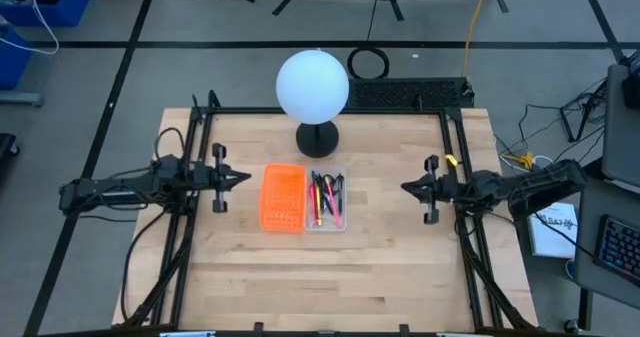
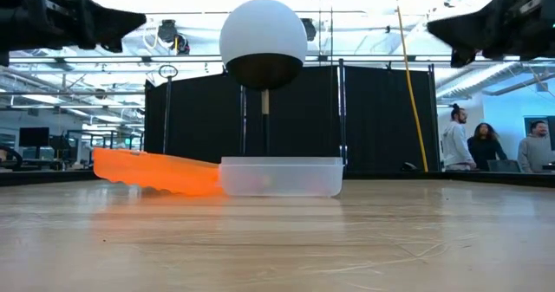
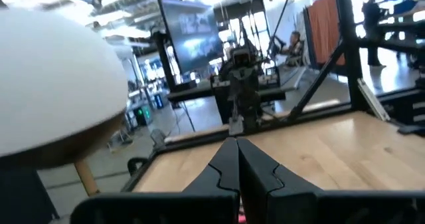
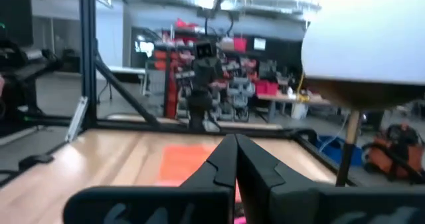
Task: Pick & place school supplies into a supply box
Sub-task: Return to Home Position
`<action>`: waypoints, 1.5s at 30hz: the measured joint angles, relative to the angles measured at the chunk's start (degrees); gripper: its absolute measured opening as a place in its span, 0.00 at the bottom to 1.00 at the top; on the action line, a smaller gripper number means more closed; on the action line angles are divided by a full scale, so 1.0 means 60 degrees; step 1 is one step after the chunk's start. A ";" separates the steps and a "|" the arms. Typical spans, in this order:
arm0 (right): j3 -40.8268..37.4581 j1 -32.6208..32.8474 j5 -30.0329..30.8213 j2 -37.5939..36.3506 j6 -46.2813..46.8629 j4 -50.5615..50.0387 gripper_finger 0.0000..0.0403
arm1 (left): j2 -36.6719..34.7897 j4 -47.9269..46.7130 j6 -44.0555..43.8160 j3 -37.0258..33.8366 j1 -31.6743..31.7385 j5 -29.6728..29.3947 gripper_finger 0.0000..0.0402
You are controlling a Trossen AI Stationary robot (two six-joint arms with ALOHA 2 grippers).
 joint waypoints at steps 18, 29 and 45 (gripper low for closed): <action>-0.0521 -0.0015 0.0400 -0.2406 0.0885 -0.2297 0.00 | -0.2384 -0.1857 0.0358 -0.0912 0.0212 -0.0119 0.00; -0.0543 -0.0024 0.0360 -0.2277 0.1219 -0.2477 0.00 | -0.2248 -0.1850 0.0002 -0.0914 0.0321 -0.0351 0.01; -0.0561 -0.0023 0.0353 -0.2272 0.1719 -0.2448 0.00 | -0.2245 -0.2530 -0.1435 -0.0914 0.0321 -0.0398 0.04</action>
